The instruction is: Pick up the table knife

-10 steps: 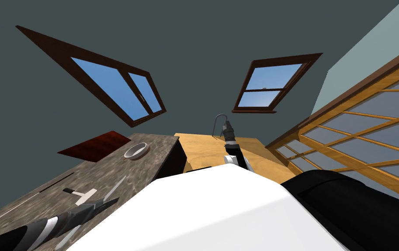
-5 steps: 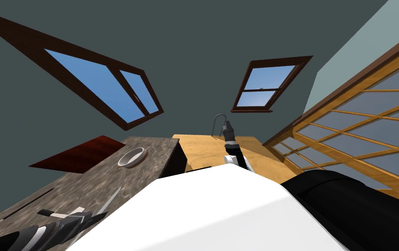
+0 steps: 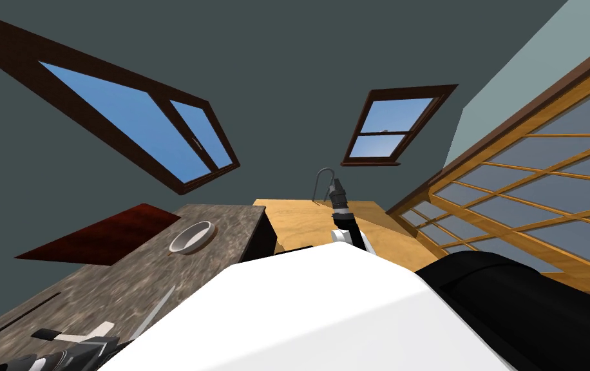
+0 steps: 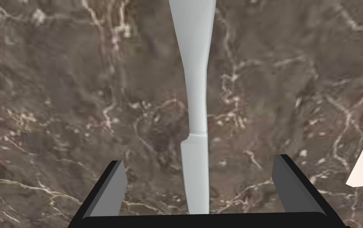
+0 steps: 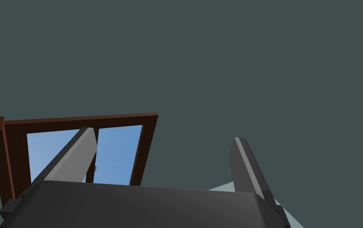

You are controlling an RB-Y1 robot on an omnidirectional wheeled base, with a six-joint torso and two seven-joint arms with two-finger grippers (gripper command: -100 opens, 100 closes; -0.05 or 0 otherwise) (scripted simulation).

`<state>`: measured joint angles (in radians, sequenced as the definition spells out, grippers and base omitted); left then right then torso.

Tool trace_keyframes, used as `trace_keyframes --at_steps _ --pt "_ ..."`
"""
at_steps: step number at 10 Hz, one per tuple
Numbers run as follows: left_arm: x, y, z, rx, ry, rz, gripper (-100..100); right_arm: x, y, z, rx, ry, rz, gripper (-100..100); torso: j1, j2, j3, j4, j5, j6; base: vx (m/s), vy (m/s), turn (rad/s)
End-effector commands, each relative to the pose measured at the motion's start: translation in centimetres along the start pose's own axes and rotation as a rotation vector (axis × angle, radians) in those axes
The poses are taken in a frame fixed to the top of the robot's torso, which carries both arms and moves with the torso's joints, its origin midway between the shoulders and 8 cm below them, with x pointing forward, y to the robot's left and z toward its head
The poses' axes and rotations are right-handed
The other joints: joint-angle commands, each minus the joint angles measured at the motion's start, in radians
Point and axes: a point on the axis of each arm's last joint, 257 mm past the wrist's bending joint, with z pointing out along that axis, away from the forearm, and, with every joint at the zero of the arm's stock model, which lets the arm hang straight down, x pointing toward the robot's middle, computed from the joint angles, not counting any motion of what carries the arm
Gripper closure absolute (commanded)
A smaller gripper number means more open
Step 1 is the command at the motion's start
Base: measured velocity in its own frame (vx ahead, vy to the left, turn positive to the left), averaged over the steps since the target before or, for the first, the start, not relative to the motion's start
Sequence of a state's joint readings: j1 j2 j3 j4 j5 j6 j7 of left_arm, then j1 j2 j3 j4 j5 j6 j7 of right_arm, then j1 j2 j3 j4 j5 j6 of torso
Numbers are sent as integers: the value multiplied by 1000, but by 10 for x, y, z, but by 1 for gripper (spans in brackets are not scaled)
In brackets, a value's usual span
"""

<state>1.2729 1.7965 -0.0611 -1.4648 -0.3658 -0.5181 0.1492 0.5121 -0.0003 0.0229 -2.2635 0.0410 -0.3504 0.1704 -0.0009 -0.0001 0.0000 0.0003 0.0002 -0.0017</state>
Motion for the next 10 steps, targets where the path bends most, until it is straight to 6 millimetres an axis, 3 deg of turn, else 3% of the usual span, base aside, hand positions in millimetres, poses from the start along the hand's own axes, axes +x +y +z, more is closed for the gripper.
trace_keyframes --at_steps 1,2,3,6,9,10 --pt "0 0 0 0 0 0 -100 0 0 0 0 0 0 0 0 0 0 0 0 0 0 0 0" --pt "0 0 0 0 0 1 0 0 0 0 0 0 0 0 -1 0 0 0 0 0 0 0 0" --pt "16 -6 6 -2 0 -14 -100 0 0 0 0 0 0 0 -1 1 0 0 0 0 34 12 -99" --pt "41 -18 17 -3 -1 -38 -100 0 0 0 0 0 0 0 1 -2 -1 0 0 0 47 30 -98" --pt "44 -20 18 -3 -1 -40 -100 0 0 0 0 0 0 0 1 -1 0 0 1 0 21 20 -15" --pt "44 -20 18 -4 0 -40 100 0 0 0 0 0 0 0 2 0 0 0 2 0 0 0 0"
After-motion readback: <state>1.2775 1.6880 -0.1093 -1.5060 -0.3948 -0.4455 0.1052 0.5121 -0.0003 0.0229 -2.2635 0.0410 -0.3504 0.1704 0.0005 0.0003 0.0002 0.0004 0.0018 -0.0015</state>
